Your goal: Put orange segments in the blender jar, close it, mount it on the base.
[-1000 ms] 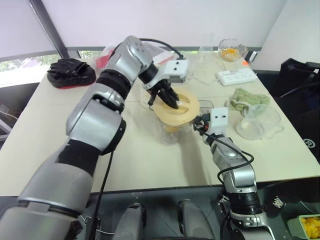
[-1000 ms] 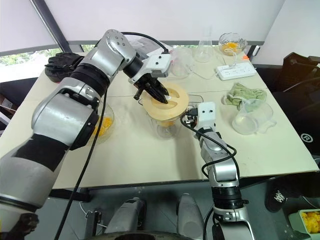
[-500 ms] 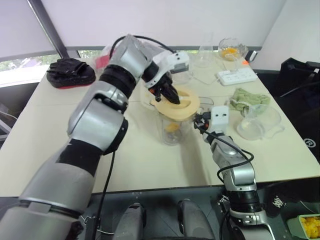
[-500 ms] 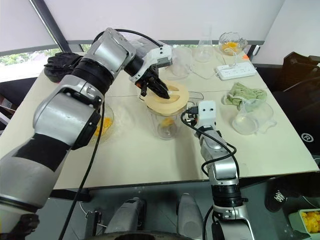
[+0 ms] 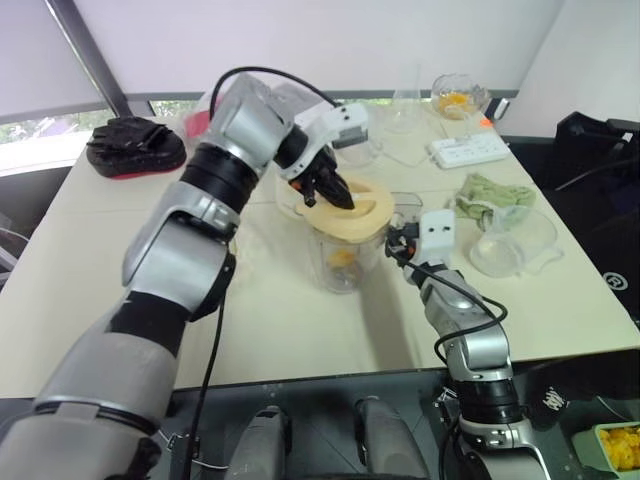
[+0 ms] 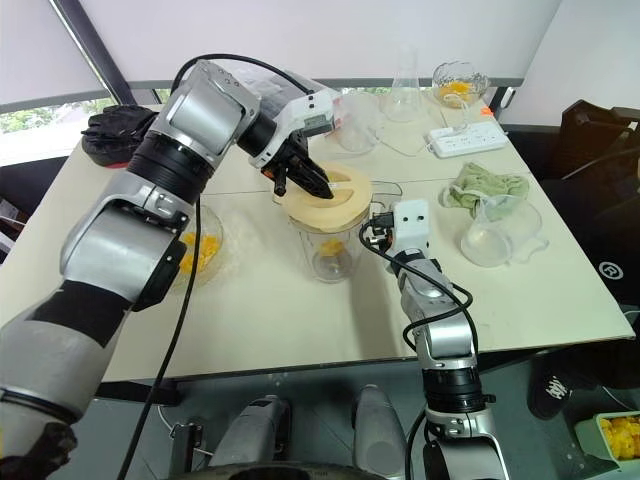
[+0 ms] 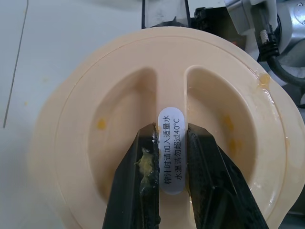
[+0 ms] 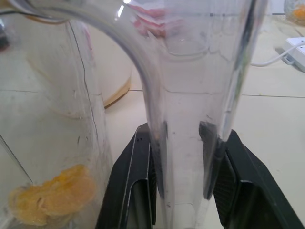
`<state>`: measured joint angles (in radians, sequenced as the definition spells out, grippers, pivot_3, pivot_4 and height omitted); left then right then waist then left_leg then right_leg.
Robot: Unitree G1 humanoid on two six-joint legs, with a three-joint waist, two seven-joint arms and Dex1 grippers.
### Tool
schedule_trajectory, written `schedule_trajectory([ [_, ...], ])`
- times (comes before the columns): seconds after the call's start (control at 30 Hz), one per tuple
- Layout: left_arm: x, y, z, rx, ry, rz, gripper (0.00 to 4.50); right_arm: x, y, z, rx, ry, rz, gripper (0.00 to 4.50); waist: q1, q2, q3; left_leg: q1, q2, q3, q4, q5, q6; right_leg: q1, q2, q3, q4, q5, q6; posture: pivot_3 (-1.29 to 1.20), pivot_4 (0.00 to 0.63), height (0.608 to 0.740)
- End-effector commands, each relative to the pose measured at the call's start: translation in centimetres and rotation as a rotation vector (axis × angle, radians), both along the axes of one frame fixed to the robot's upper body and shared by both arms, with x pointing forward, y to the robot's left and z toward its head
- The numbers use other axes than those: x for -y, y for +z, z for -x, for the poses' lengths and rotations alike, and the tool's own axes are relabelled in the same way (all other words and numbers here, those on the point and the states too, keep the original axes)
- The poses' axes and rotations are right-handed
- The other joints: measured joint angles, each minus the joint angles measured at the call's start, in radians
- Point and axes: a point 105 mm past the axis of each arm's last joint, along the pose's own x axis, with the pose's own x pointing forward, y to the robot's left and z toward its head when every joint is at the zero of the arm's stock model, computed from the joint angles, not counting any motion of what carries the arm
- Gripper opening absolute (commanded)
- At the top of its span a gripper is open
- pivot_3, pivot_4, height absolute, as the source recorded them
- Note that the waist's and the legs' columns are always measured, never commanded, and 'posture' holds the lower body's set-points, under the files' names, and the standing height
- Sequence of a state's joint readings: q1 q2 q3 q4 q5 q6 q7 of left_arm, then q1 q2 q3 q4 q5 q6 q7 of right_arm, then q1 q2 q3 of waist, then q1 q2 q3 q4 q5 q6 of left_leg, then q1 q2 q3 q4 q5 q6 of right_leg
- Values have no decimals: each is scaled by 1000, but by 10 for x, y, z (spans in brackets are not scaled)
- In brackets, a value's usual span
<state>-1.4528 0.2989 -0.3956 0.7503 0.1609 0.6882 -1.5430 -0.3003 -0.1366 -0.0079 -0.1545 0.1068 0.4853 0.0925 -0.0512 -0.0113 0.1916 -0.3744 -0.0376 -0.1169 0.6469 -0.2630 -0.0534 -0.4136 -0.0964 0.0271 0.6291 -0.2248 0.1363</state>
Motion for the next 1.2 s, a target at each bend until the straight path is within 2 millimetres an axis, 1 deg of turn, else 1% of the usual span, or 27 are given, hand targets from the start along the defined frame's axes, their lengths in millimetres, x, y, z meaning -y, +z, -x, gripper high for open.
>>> schedule_trajectory([
  [0.03, 0, 1, 10, 20, -80, -8, 259, 2, 27, 0, 121, -8, 13, 1106, 0, 0, 0, 0, 0, 0, 0, 0, 0, 0, 0, 0, 0, 0, -1, 0, 150, 740],
  [0.07, 0, 2, 11, 27, -82, -5, 259, 2, 27, 1, 132, -9, 28, 1106, 0, 0, 1, -1, 0, 0, 0, 0, 0, -1, 0, 0, 0, 0, -1, 0, 150, 740],
  [0.13, 1, 5, 14, 36, -101, 2, 1296, 5, 26, 4, 143, -25, 29, 1036, 4, 0, 1, -1, 0, 0, 0, 0, 0, -1, 0, 0, 0, 0, -1, 0, 150, 740],
  [0.17, 1, 6, 15, 36, -98, 9, 1672, 5, 24, 6, 146, -26, 39, 1036, 5, 0, 1, -2, 0, 0, 0, 0, 0, -1, 0, 0, 0, 0, -1, 0, 150, 740],
  [0.23, 3, 10, 16, 34, -85, 23, 2633, 4, 18, 10, 139, -21, 57, 1036, 6, 0, 1, -3, 0, 0, 0, 0, 0, -2, 0, 0, 0, 1, -2, 0, 150, 740],
  [0.33, 6, 15, 14, 21, -34, 53, 2633, 3, 13, 13, 129, -19, 60, 1036, 6, 0, 1, -6, 0, 0, 1, 0, 0, -5, 0, 0, 0, 1, -2, 0, 150, 740],
  [0.43, 8, 19, 12, 4, 20, 74, 2633, 4, 12, 12, 126, -24, 57, 1036, 6, 0, 1, -6, 0, 0, 1, 0, 0, -6, 0, 0, 0, 1, -2, 0, 150, 740],
  [0.53, 10, 27, 12, -1, 49, 106, 2633, 3, 12, 12, 125, -24, 54, 1036, 5, 0, 1, -7, 0, 0, 1, 0, 0, -7, 0, 0, 1, 1, -2, 0, 150, 740],
  [0.67, 7, 45, 12, -10, 95, 171, 2633, 3, 11, 12, 120, -12, 61, 1036, 5, 0, 1, -8, 0, 0, 1, 0, 0, -8, 0, 0, 1, 1, -2, 0, 150, 740],
  [0.8, 4, 49, 10, -20, 127, 199, 2633, 3, 10, 11, 114, -6, 62, 1036, 5, 0, 1, -10, 0, 0, 1, 0, 0, -10, 0, 0, 1, 2, -3, 0, 150, 740],
  [0.9, 2, 47, 12, -39, 122, 191, 2633, 2, 9, 11, 110, 0, 59, 1036, 5, 0, 1, -10, 0, 0, 1, 0, 0, -11, 0, 0, 1, 2, -3, 0, 150, 740],
  [1.07, 0, 28, 21, -83, 43, 110, 2633, -2, 8, 10, 107, 13, 54, 1036, 4, 0, 1, -11, 0, 0, 1, 0, 0, -11, 0, 0, 1, 2, -3, 0, 150, 740],
  [1.2, -3, 14, 18, -85, 31, 57, 2633, -4, 8, 10, 108, 17, 55, 1036, 5, 0, 1, -11, 0, 0, 1, 0, 0, -11, 0, 0, 1, 2, -3, 0, 150, 740],
])
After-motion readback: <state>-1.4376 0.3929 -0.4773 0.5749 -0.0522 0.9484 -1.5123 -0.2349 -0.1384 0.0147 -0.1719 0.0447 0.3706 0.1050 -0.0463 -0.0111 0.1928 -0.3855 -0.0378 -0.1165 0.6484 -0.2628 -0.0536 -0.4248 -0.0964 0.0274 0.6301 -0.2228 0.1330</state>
